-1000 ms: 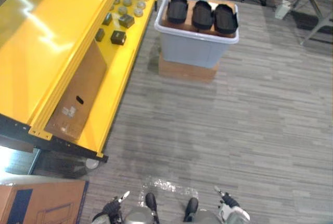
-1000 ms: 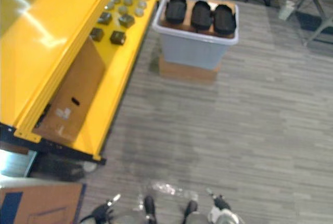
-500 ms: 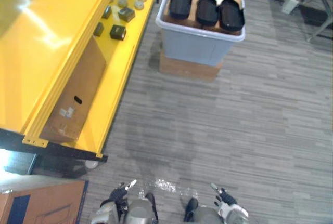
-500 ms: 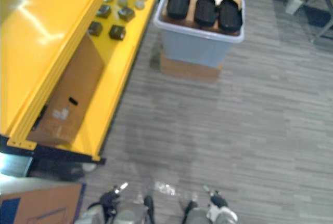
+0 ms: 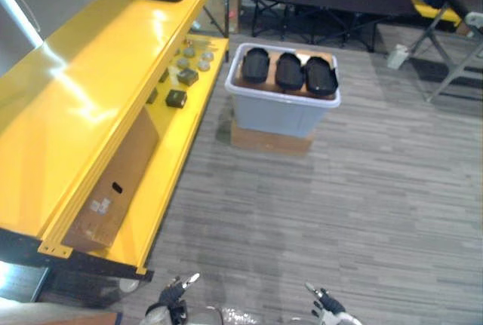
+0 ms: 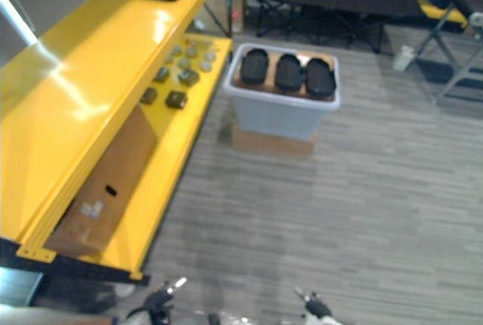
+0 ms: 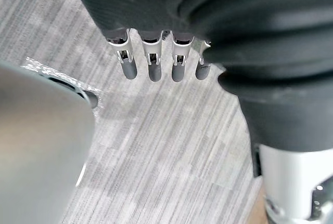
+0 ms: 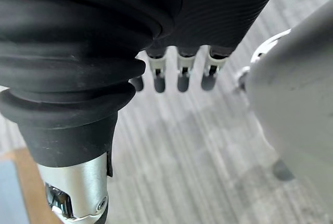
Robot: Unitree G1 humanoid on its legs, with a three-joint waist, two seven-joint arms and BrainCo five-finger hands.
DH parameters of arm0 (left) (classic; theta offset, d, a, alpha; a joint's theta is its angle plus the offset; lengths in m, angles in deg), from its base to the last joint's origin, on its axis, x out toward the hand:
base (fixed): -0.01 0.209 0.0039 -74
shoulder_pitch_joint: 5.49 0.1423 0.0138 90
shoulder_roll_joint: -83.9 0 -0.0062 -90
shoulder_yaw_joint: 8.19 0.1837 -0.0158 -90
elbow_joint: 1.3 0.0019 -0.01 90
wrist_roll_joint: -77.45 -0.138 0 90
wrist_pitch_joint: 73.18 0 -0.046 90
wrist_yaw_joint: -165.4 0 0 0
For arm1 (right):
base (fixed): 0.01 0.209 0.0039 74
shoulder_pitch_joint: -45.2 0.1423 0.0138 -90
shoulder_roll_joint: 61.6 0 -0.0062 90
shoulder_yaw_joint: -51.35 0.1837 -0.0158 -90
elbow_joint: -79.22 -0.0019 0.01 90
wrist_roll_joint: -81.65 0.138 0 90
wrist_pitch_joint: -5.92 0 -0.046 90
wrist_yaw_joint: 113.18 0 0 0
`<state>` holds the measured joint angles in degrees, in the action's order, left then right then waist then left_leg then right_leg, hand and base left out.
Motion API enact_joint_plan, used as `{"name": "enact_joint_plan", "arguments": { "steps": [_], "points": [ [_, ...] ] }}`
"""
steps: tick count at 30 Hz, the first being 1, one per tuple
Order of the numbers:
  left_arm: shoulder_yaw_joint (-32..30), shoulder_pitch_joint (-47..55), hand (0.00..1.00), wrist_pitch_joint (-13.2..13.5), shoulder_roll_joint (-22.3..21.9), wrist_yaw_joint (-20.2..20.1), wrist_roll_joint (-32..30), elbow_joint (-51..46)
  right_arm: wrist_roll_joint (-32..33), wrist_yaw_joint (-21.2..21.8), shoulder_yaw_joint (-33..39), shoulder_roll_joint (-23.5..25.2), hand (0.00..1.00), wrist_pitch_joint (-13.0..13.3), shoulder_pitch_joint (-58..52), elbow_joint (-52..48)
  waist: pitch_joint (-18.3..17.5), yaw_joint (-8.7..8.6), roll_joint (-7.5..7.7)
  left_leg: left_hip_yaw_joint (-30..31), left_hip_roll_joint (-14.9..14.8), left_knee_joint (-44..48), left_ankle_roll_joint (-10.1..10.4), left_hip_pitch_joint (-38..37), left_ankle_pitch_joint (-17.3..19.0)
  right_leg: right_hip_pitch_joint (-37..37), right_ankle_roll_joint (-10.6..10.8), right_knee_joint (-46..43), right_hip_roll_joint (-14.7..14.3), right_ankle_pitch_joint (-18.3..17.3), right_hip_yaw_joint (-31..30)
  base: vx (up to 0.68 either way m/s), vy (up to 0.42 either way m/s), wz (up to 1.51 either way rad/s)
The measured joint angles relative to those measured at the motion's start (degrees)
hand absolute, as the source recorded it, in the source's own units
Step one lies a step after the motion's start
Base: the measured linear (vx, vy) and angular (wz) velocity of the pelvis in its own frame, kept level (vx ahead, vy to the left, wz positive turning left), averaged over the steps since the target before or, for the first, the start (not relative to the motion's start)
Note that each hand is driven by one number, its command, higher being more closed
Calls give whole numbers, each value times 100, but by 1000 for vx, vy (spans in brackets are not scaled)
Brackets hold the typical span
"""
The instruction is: Walk over and take plastic housings, then place them on the shelf
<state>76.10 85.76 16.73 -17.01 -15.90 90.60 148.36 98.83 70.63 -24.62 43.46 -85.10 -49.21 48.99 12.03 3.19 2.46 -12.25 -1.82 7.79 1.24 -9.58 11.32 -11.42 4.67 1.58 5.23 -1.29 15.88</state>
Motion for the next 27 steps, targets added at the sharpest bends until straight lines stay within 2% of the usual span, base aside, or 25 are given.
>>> {"name": "enact_joint_plan", "arguments": {
  "steps": [1, 5, 8, 12, 17, 21, 22, 23, 24, 25, 27],
  "points": [
    [17, 66, 0, 7, -75, -3, -3, -22, -8, -11, -10, -37, 0, 1, 10, 14, -39, -33, -94, 25, -86, -19, 8, -70, 4, 6, -37, -63, -68, 32, -9, 82, -50, 5],
    [38, 103, 0, 36, -198, -4, -3, -18, -24, -16, -18, -197, 0, -33, -21, 53, -107, -85, -276, 24, -159, -57, 95, -173, 58, -81, -49, -82, -148, 32, -15, 95, -43, -3],
    [37, 110, 0, 31, -202, -5, -5, -18, -112, -16, -13, -247, 0, -65, 2, 119, -105, -81, -272, 14, -128, -142, 98, -296, 62, -147, -48, -104, -124, 32, -20, 56, 22, -1],
    [26, 117, 0, -8, -92, -1, -5, -16, -112, -15, -7, -174, 0, -170, 53, 197, -101, -54, -101, -7, -49, -141, 94, -336, 64, -168, -22, -101, -43, 49, -28, 9, 34, 0],
    [-51, 117, 0, -9, -100, -5, -6, 2, -108, -17, 88, -162, 0, -180, 52, 229, -104, -64, -96, -68, 38, -133, 44, -347, 93, -166, 40, -82, 43, 99, -49, 0, 23, -6],
    [-105, 117, 0, -141, -104, -5, -18, 0, -106, -15, 226, -166, 0, -209, 51, 229, -94, -63, -133, -88, 63, -137, -19, -336, 131, -58, 59, -227, 89, 109, -59, -12, 4, -3],
    [-110, 97, 0, -140, -128, -4, -21, -4, -100, -17, 223, -170, 0, -217, 74, 210, -53, -60, -211, -124, -7, -139, -47, -323, 148, 179, 41, -662, 77, 81, -106, -63, 40, -21],
    [-110, 80, 0, -141, -160, 1, -23, -7, -77, -16, 229, -203, 0, -215, 102, 125, 32, -64, -322, -194, -101, -139, -86, -326, 174, 644, -27, -1516, 93, -20, -196, -74, 54, -25],
    [-115, 66, 0, -142, -157, 5, -22, -9, -43, -15, 241, -221, 0, -215, 120, 80, 82, -70, -341, -234, -127, -139, -104, -337, 185, 915, -29, -2045, 142, -54, -218, -82, 55, -17],
    [-104, 32, 0, -169, -114, 14, -24, -9, 32, -12, 372, -237, 0, -217, 129, -1, 180, -95, -316, -227, -146, -116, -175, -363, 228, 1412, -35, -2948, 277, -327, -226, -68, 28, -5],
    [-205, 9, 0, -232, 51, 34, -29, 1, 29, 3, 443, -107, 0, -221, 126, -21, 241, -104, -121, -229, -163, -36, -163, -442, 267, 1659, -29, -3145, 389, -652, -190, -33, -10, 2]
  ]
}}
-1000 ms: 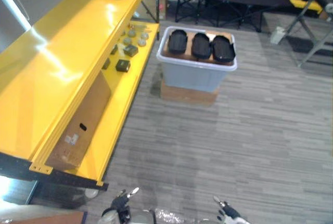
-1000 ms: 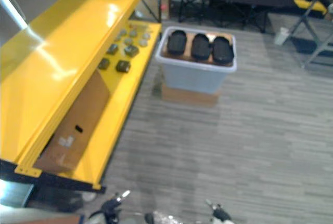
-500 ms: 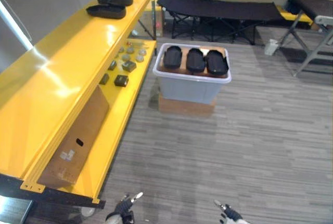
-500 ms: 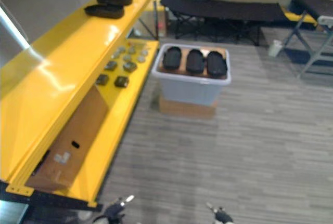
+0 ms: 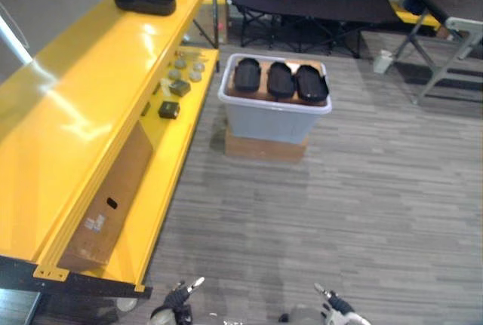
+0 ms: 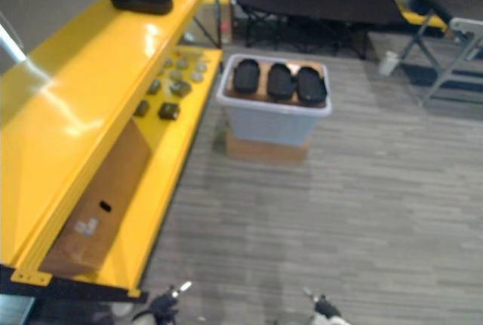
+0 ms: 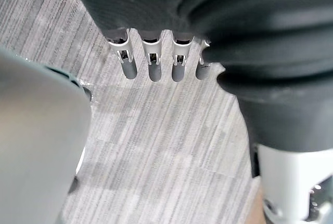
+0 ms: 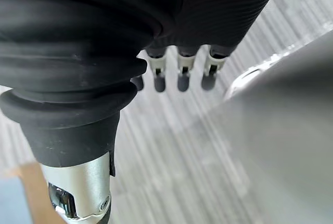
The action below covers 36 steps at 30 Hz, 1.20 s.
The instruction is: Walk over and take plastic housings, then place them on the shelf
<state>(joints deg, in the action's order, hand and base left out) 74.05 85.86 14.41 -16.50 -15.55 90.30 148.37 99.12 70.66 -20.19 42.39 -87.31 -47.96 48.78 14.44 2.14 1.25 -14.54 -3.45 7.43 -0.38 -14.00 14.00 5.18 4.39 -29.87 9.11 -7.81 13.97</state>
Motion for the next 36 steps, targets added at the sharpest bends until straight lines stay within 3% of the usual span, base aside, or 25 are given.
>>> {"name": "enact_joint_plan", "arguments": {
  "steps": [5, 8, 9, 10, 11, 12, 13, 15, 17, 18, 20, 22, 24, 25, 26, 27, 28, 29, 30, 31, 32, 35, 36],
  "points": [
    [-349, -16, 0, -144, 8, 0, -42, -12, -19, 159, 73, 23, 0, 9, -60, -76, 20, 32, 24, -5, -599, 879, 324, 119, 675, 183, 32, 1326, 6, 205, 383, 42, -100, -6],
    [-344, -20, 0, -140, -29, -2, -39, -60, -155, 268, 179, 40, 0, 6, -197, -221, -2, 32, 61, 29, -791, 1250, 670, 81, 1015, 187, -85, 1406, 219, 489, 654, 218, -300, 2],
    [-339, -41, 0, -132, -92, 3, -28, -67, -259, 271, 234, 44, 0, 3, -232, -250, -8, 27, 42, 38, -861, 1304, 811, 48, 1127, 190, -16, 1340, 281, 917, 736, 303, -374, 12],
    [-337, -54, 0, -133, -172, 9, -22, -60, -259, 269, 266, -12, 0, 4, -226, -251, 16, 8, -74, 56, -968, 1284, 856, -5, 1160, 203, -69, 1167, 241, 923, 836, 268, -296, 17],
    [-317, -31, 0, -133, -372, 21, 45, -67, -279, 241, 290, -151, 0, -5, -277, -238, -104, 1, -252, 67, -1136, 1079, 823, -62, 1158, 374, -124, 735, 159, 462, 945, 300, -250, 17],
    [-332, 22, 0, -131, -449, 60, 138, -110, -292, 216, 307, -208, 0, -7, -310, -213, -148, 31, -318, 47, -1142, 946, 819, -144, 929, 562, -155, 276, 192, 54, 931, 323, -249, 13],
    [-331, 50, 0, -134, -449, 66, 230, -127, -308, 210, 317, -224, 0, -6, -277, -180, -146, 23, -326, 52, -1165, 1042, 812, -114, 771, 575, -188, 146, 207, -89, 929, 348, -302, 4],
    [-350, 114, 0, -113, -504, 81, 287, -189, -494, 198, 333, -311, 0, 36, -296, -15, -228, -4, -370, 349, -1404, 2310, 580, 529, 146, 350, -315, 296, 68, -277, 1014, 353, -358, 6],
    [-382, 96, 0, -81, -519, 64, 278, -241, -667, 105, 241, -431, 0, 91, -218, 172, -200, 23, -519, 432, -1606, 3321, 765, 946, 187, -287, -363, 894, -174, -202, 1129, 323, -245, 11],
    [-404, 107, 0, -80, -508, 55, 280, -231, -761, 105, 201, -453, 0, 119, -195, 241, -200, 25, -520, 453, -1574, 3451, 793, 1028, 224, -495, -360, 1090, -217, -172, 1135, 350, -187, -2],
    [-496, 197, 0, -35, -485, -6, 279, -305, -948, 100, 162, -471, 0, 346, 12, 356, -190, 86, -451, 457, -1052, 3213, 759, 1460, 318, -1055, -284, 1640, -196, -101, 1098, 298, -102, -23],
    [-503, 204, 0, -20, -481, -38, 248, -349, -951, 84, 162, -492, 0, 471, 249, 354, -175, 144, -473, 453, -642, 2493, 712, 1935, 298, -1259, -265, 1941, -183, -108, 1041, 267, 35, -24],
    [-673, 238, 0, -22, -483, -80, 232, -463, -979, 18, 152, -517, 0, 560, 361, 282, -140, 268, -448, 456, -241, 1443, 471, 2285, -245, -1416, -100, 2036, -109, -192, 970, 333, 133, -29],
    [-827, 379, 0, -1, -357, -133, 131, -488, -980, -26, -15, -424, 0, 576, 325, 194, -128, 477, -318, 276, -21, 1019, 151, 1986, -660, -1612, 54, 2081, 9, -283, 775, 367, 113, -26],
    [-841, 446, 0, 0, -317, -160, -11, -476, -981, -15, -164, -405, 0, 574, 331, 157, -146, 484, -303, 261, 37, 969, 142, 1939, -672, -1674, 29, 2140, 23, -266, 735, 479, 116, -16],
    [-937, 496, 0, 63, -201, -199, -240, -477, -983, -13, -393, -392, 0, 574, 366, 9, -66, 483, -141, 136, -65, 1570, 218, 2087, -552, -1868, -67, 2420, -13, 4, 649, 316, 83, 9],
    [-1012, 512, 0, 96, -158, -209, -284, -473, -989, -8, -428, -374, 0, 579, 453, -71, 52, 526, -115, 22, -178, 2246, 267, 2398, -478, -1971, -64, 2514, -29, 93, 596, 368, 194, 2],
    [-1143, 654, 0, 107, -174, -208, -318, -425, -1007, -11, -476, -430, 0, 585, 636, -120, 79, 604, -89, 23, -99, 1806, 376, 2564, -436, -2042, -23, 2529, -8, 55, 495, 251, 215, -14],
    [-1125, 753, 0, 109, -230, -213, -318, -420, -1028, -13, -484, -495, 0, 599, 611, -127, 51, 639, -136, -10, -112, 1677, -98, 2551, -423, -2046, -21, 2524, -60, 30, 455, 239, 205, -20],
    [-1116, 835, 0, 105, -247, -204, -319, -382, -1047, -13, -532, -482, 0, 601, 648, -123, 34, 667, -13, -85, -13, 1706, -51, 2475, -262, -2119, 23, 2479, 25, -31, 445, 275, 180, -9],
    [-1120, 886, 0, 116, -232, -199, -368, -381, -1074, 3, -568, -481, 0, 591, 661, -119, 15, 670, 22, -53, 93, 1694, -128, 2372, -113, -1959, 38, 1965, 154, -41, 355, 350, 197, 3],
    [-940, 904, 0, 322, -147, -148, -439, -404, -1371, 106, -738, -436, 0, 561, 681, 85, 23, 642, 52, -92, 122, 1565, -291, 1819, 72, -903, 481, -817, 581, -122, 31, 346, 125, 7],
    [-836, 837, 0, 395, -28, -124, -437, -431, -1539, 123, -740, -388, 0, 549, 672, 261, 47, 630, 49, -28, 137, 1422, -327, 1454, 99, -768, 387, -1329, 615, -365, 165, 347, 45, 23]
  ]
}}
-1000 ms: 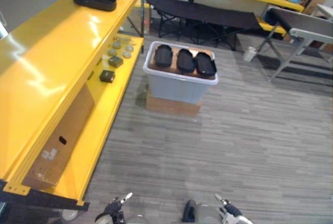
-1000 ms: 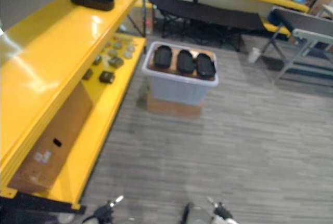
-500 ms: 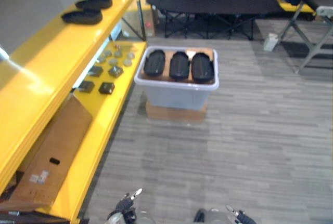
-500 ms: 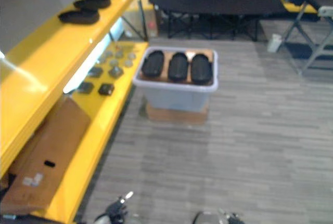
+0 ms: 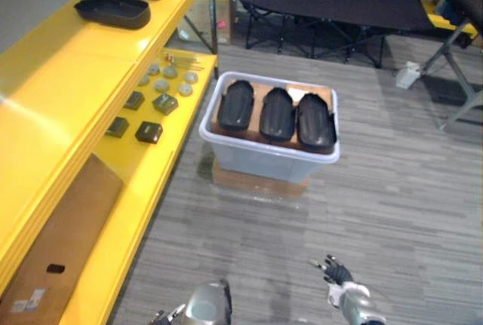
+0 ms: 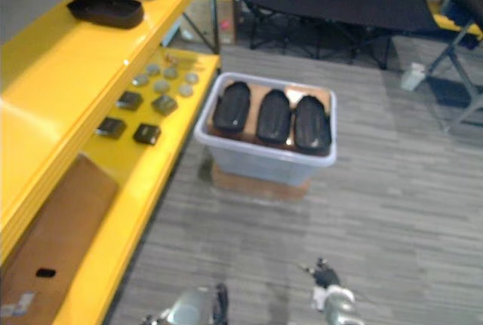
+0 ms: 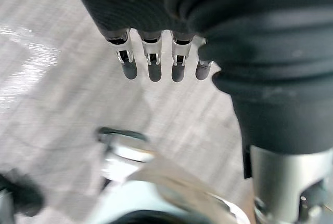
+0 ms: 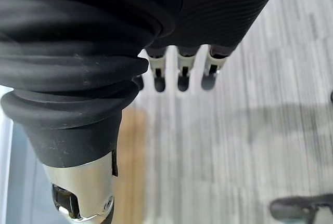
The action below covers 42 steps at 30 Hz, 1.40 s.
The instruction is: Walk over and take plastic housings, then place them on the shelf
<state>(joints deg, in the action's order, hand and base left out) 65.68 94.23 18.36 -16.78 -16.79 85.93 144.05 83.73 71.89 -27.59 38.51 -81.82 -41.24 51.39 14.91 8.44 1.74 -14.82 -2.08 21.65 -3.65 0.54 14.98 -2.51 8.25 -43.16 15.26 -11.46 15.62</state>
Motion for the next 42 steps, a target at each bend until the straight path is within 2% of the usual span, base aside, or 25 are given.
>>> {"name": "enact_joint_plan", "arguments": {
  "steps": [2, 3, 5, 7, 9, 10, 11, 12, 13, 15, 17, 20, 23, 24, 26, 28, 29, 31, 34, 36, 37, 39, 40, 41, 42],
  "points": [
    [180, -155, 0, 135, 87, 68, 10, -75, -92, 3, -4, 50, 0, -7, -123, 60, 18, -98, -33, 147, -30, -234, 1, -395, 0, 65, -161, 125, -85, -197, 352, 293, -18, 50],
    [242, -358, 0, 202, 167, 136, 35, -187, -91, -1, -4, 68, 0, -19, -176, 121, 12, -208, -34, 321, -94, -377, 37, -584, 16, 192, -227, 726, -223, -311, 498, 264, -77, 64],
    [390, -612, 0, 206, 228, 142, 81, -295, -91, -27, 38, 64, 0, -31, -233, 120, 2, -314, -31, 464, -191, -406, 133, -664, 71, 437, -235, 1600, -258, -238, 473, 223, -133, 53],
    [400, -863, 0, 204, 202, 169, 280, -317, -72, -14, 132, 133, 0, -58, -281, 112, -11, -324, -57, 601, -359, -361, 299, -670, 168, 708, -381, 2339, -264, 240, 361, 215, -193, 31],
    [398, -925, 0, 182, 179, 188, 360, -419, -129, -16, 227, 211, 0, -97, -335, 20, -34, -318, -19, 675, -545, -252, 537, -731, 305, 860, -407, 2808, -320, 986, 243, 236, -242, 13],
    [395, -879, 0, 155, 175, 188, 517, -509, -139, -16, 224, 312, 0, -101, -419, -32, -116, -310, 116, 718, -591, -202, 737, -758, 424, 854, -494, 2989, -317, 1866, 131, 267, -347, 17],
    [385, -849, 0, 114, 185, 199, 518, -484, -104, -15, 223, 399, 0, -109, -514, -60, -255, -297, 234, 807, -634, -116, 929, -759, 574, 782, -356, 2987, -335, 1831, 174, 277, -371, 10],
    [388, -835, 0, 82, 105, 204, 515, -475, -85, -13, 221, 393, 0, -125, -530, -58, -317, -275, 161, 797, -773, -88, 1004, -756, 619, 722, -346, 3096, -456, 1680, 189, 327, -440, -5],
    [390, -798, 0, 37, -141, 210, 511, -464, -63, -9, 219, 349, 0, -136, -479, -87, -414, -284, -19, 784, -1062, -120, 1114, -751, 637, 633, -385, 3320, -750, 1641, 321, 245, -315, -15],
    [477, -782, 0, -126, -570, 202, 504, -368, -59, 11, 233, 263, 0, -154, -495, -188, -509, -323, -299, 777, -1244, -455, 1269, -792, 479, 618, -477, 3581, -1002, 1612, 386, 179, -237, -7],
    [609, -817, 0, -263, -641, 190, 484, -91, -53, 1, 248, 252, 0, -222, -525, -190, -535, -364, -336, 773, -1230, -814, 1274, -996, 138, 511, -519, 3693, -1046, 1586, 388, 121, -144, 4],
    [617, -760, 0, -278, -454, 192, 448, 142, 62, -27, 246, 247, 0, -245, -578, -172, -537, -427, -240, 756, -1110, -827, 1211, -1126, -259, 224, -548, 4005, -1038, 1531, 348, 46, -112, -2],
    [613, -638, 0, -142, -345, 206, 506, 202, 74, -15, 234, 177, 0, -245, -574, -42, -512, -410, -232, 807, -1078, 415, 1178, -426, -356, 217, -537, 4330, -1022, 1522, 49, -7, -46, -18],
    [615, -632, 0, -45, -274, 202, 505, 205, 83, -18, 222, 142, 0, -245, -550, -28, -434, -395, -149, 799, -1045, 798, 1154, -180, -370, 140, -527, 4511, -955, 1615, -36, 30, 22, -7],
    [639, -620, 0, -43, -271, 193, 487, 215, 184, -25, 227, 63, 0, -253, -598, 1, -437, -451, -202, 729, -920, 278, 1080, -129, 14, -6, -454, 4744, -861, 1748, -45, 33, 63, 16],
    [716, -598, 0, -15, -321, 181, 440, 209, 363, -28, 224, -37, 0, -252, -661, -6, -414, -452, -319, 522, -815, -727, 1025, -170, -239, -57, -339, 4830, -825, 1829, -14, 9, 134, 3],
    [743, -630, 0, 46, -275, 170, 412, 203, 412, -47, 223, -6, 0, -236, -667, -13, -355, -399, -238, 444, -682, -836, 1017, -294, -336, -73, -254, 4831, -714, 1855, -66, 24, 172, -14],
    [788, -648, 0, 93, -184, 175, 380, 220, 437, -15, 217, 148, 0, -159, -669, -50, -347, -466, -136, 359, -486, -1038, 955, -367, -361, -77, -183, 4825, -550, 1899, -13, 52, 147, -4],
    [906, -664, 0, 136, -120, 200, 388, 220, 76, 98, 70, 159, 0, 257, -734, -55, -340, -493, -18, 351, -277, -1256, 871, -475, -394, -81, -71, 4780, -381, 1920, 12, 105, 109, 4],
    [1103, -689, 0, 150, -122, 201, 398, 222, -429, 292, -149, 86, 0, 612, -719, -107, -354, -529, 5, 437, -196, -1364, 834, -555, -420, -113, -39, 4777, -333, 1928, 57, 147, 74, 21],
    [1221, -716, 0, 151, -116, 205, 400, 227, -709, 395, -407, 52, 0, 842, -705, -197, -340, -587, -42, 541, -165, -1364, 833, -552, -421, -167, -36, 4777, -317, 1926, 197, 119, 41, 31],
    [1318, -763, 0, 137, -120, 213, 399, 235, -1143, 648, -1176, -83, 0, 1338, -630, -317, -352, -595, -108, 663, -166, -1371, 833, -521, -421, -208, -39, 4776, -319, 1924, 383, 130, 16, 32],
    [1359, -777, 0, 133, -120, 217, 400, 236, -1202, 733, -1466, -115, 0, 1482, -559, -396, -345, -594, -119, 698, -168, -1371, 833, -514, -421, -231, -39, 4776, -320, 1924, 440, 109, -11, 40],
    [1517, -818, 0, 113, -103, 262, 400, 243, -1185, 931, -2252, -169, 0, 1774, -545, -834, -345, -589, -128, 848, -171, -1365, 833, -437, -421, -274, -44, 4775, -327, 1922, 553, 57, -13, 40],
    [1524, -851, 0, 91, -73, 301, 400, 242, -1121, 1033, -2704, -171, 0, 1849, -522, -1266, -330, -582, -102, 913, -171, -1364, 833, -425, -421, -278, -44, 4775, -329, 1922, 645, 48, -16, 39]
  ]
}}
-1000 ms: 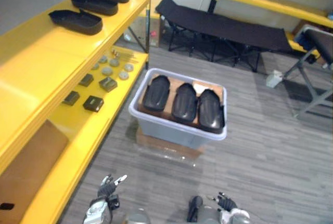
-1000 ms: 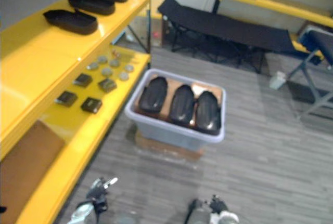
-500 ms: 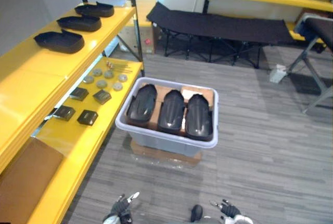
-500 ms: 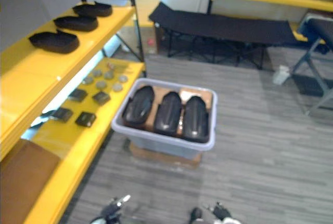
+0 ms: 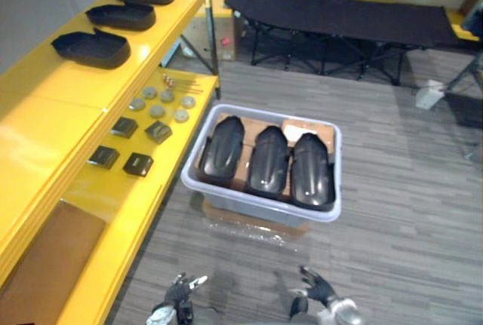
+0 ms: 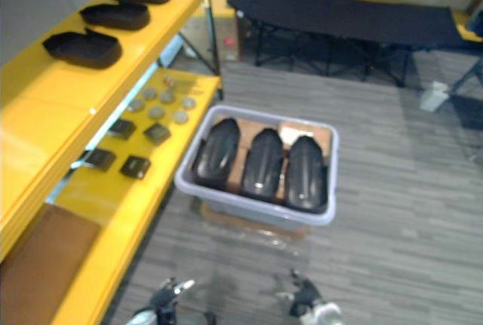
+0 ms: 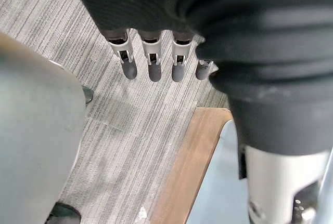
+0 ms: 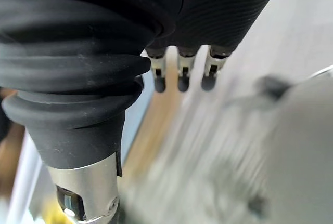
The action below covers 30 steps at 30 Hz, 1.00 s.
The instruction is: Walk over and take plastic housings, then place them on the shelf
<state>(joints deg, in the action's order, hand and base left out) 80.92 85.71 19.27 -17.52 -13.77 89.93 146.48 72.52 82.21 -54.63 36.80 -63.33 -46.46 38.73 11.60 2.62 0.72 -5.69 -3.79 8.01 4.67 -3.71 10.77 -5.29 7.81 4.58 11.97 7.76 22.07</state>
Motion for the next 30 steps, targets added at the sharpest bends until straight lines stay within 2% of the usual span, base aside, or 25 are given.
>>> {"name": "enact_joint_plan", "arguments": {
  "steps": [1, 3, 4, 5, 6, 7, 9, 10, 11, 12, 14, 15, 17, 18, 19, 21, 25, 28, 30],
  "points": [
    [1, -25, 0, -8, 12, 33, 0, 0, 106, 46, -296, 2, 0, 44, 39, -310, 19, 7, 32, 28, 1, 4, 0, 27, 0, 3, 0, 0, 0, 0, 20, 16, -8, 26],
    [122, -85, 0, -8, 189, 81, -6, 1, 623, 30, -1120, 108, 0, 95, 379, -1587, 146, 108, 256, 49, -1, 52, 0, 121, 0, 41, -2, 0, -1, 2, 78, -15, -12, 13],
    [145, -93, 0, -6, 221, 80, 7, 1, 809, -73, -1219, 166, 0, 109, 478, -1888, 175, 148, 322, 49, -1, 64, -1, 150, 1, 61, -3, 0, -2, 3, 77, -51, -18, 0],
    [161, -126, 0, 13, 338, 95, 4, -35, 1129, -323, -1217, 274, 0, 123, 680, -2521, 225, 223, 461, 41, -1, 86, -2, 244, 1, 160, -31, 0, -2, 30, 71, -93, -14, -3],
    [159, -162, 0, 61, 403, 120, 8, -64, 1342, -545, -1044, 337, 0, 140, 970, -3076, 277, 279, 564, 36, -3, 163, -5, 378, 3, 273, -93, 0, -4, 96, 56, -107, -7, -6],
    [152, -179, 0, 82, 413, 123, 11, -70, 1472, -673, -914, 333, 0, 139, 1132, -3325, 292, 299, 594, 28, -8, 210, -17, 435, 10, 322, -115, -2, -9, 145, 43, -92, 5, -5],
    [146, -180, 0, 154, 414, 117, 16, -117, 1890, -1394, 30, 260, 0, 148, 1929, -3865, 384, 300, 583, 10, -6, 332, -98, 496, 60, 352, -187, -10, -5, 296, -6, -98, 39, -6],
    [141, -180, 0, 184, 414, 111, 17, -136, 2055, -1582, 322, 208, 0, 148, 2157, -3937, 422, 300, 568, 4, -7, 395, -120, 509, 80, 362, -199, -43, 2, 305, -9, -125, 48, -6],
    [98, -177, 0, 244, 416, 58, 16, -193, 2355, -2063, 958, -5, 0, 150, 2659, -4041, 516, 296, 539, 10, -4, 528, -154, 599, 119, 439, -199, -136, 29, 305, -14, -93, 22, -4],
    [86, -175, 0, 241, 424, 44, 14, -265, 2424, -2257, 1213, -135, 0, 145, 2855, -4041, 569, 295, 542, 16, -4, 590, -160, 656, 126, 483, -199, -182, 40, 305, -14, -117, 15, 4],
    [-11, -177, 0, 250, 444, -33, 3, -515, 2396, -3120, 1906, -693, 0, -5, 3447, -3980, 831, 287, 496, 65, -10, 878, -174, 1016, 165, 729, -196, -317, 66, 302, -14, -138, 5, 9],
    [-69, -187, 0, 268, 442, -66, 1, -594, 2387, -3378, 2052, -858, 0, -82, 3604, -3940, 947, 295, 485, 72, -14, 954, -178, 1104, 172, 788, -196, -342, 69, 302, -12, -207, -7, 5],
    [-191, -299, 0, 369, 521, -117, -2, -749, 2283, -4098, 2388, -1422, 0, -346, 4126, -3524, 1365, 292, 416, 169, -49, 1314, -171, 1535, 214, 1052, -151, -454, 64, 263, -12, -181, -15, 8],
    [-192, -333, 0, 387, 548, -118, -2, -739, 2284, -4237, 2397, -1555, 0, -403, 4204, -3356, 1427, 292, 407, 205, -62, 1406, -159, 1672, 231, 1131, -141, -466, 49, 251, -11, -176, -28, 10],
    [-194, -348, 0, 444, 614, -117, 1, -705, 2301, -4452, 2386, -1793, 0, -619, 4367, -2846, 1457, 309, 406, 260, -133, 1639, -135, 2047, 271, 1384, -142, -498, -16, 233, -10, -169, -35, 6],
    [-251, -350, 0, 511, 624, -115, 1, -618, 2303, -4664, 2385, -2028, 0, -818, 4579, -2126, 1529, 337, 365, 364, -222, 1876, -108, 2406, 327, 1589, -146, -531, -113, 231, -4, -158, -42, 5],
    [-240, -354, 0, 665, 583, -101, 8, -477, 2669, -4852, 2385, -2589, 0, -995, 4834, -1158, 1622, 488, 259, 450, -255, 2080, -104, 2824, 343, 1909, -168, -600, -147, 223, -3, -141, -21, 4],
    [-206, -403, 0, 930, 553, -83, 1, -459, 2886, -4899, 2356, -2980, 0, -1087, 5248, -595, 1663, 510, 180, 555, -262, 2296, -107, 3277, 340, 2279, -181, -749, -150, 220, 26, -96, 20, 6],
    [-97, -659, 0, 1117, 481, 62, 2, -317, 3103, -4906, 2355, -3357, 0, -1233, 5536, -58, 1752, 605, 33, 697, -266, 2560, -112, 3634, 343, 2573, -245, -1004, -140, 175, 90, -86, 47, 14]
  ]
}}
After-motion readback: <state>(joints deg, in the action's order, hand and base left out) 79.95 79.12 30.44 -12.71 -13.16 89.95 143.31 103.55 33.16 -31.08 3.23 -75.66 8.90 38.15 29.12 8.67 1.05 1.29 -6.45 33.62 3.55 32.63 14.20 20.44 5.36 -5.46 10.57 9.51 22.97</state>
